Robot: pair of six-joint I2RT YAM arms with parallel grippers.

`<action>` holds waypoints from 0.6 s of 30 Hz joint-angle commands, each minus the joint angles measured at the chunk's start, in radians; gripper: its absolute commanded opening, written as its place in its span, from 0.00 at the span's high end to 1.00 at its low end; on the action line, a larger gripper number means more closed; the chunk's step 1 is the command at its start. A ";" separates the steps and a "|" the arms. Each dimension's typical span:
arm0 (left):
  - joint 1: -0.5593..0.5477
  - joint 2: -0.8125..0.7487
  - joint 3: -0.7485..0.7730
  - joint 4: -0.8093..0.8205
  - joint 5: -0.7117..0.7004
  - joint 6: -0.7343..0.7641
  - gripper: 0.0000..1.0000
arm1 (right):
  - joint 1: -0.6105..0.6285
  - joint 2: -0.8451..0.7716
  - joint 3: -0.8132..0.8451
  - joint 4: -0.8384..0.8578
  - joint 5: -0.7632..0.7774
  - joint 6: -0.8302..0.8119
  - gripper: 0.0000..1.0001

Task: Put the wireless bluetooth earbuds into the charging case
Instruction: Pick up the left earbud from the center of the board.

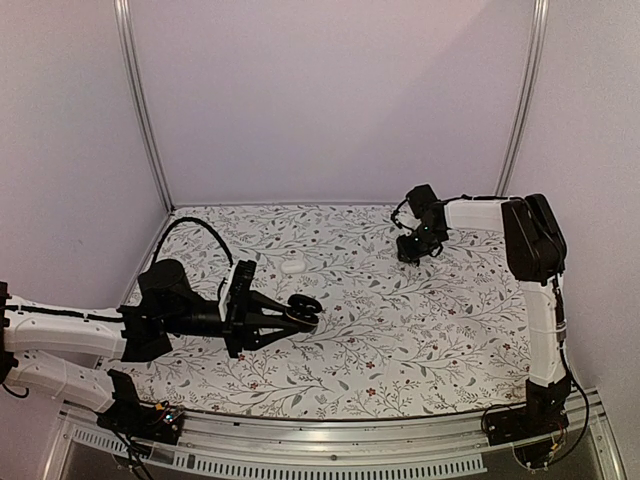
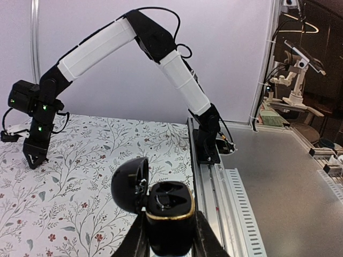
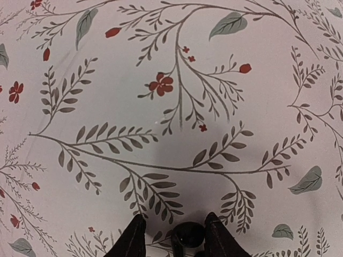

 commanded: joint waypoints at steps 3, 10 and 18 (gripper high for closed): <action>-0.003 -0.004 -0.006 0.014 0.011 0.013 1.00 | 0.000 0.040 0.025 -0.028 -0.003 -0.002 0.72; -0.004 -0.010 -0.006 0.009 0.006 0.013 1.00 | 0.018 -0.026 -0.059 -0.001 -0.039 0.009 0.86; -0.004 -0.031 -0.017 0.009 0.005 0.004 1.00 | 0.075 -0.147 -0.238 0.052 -0.096 0.050 0.88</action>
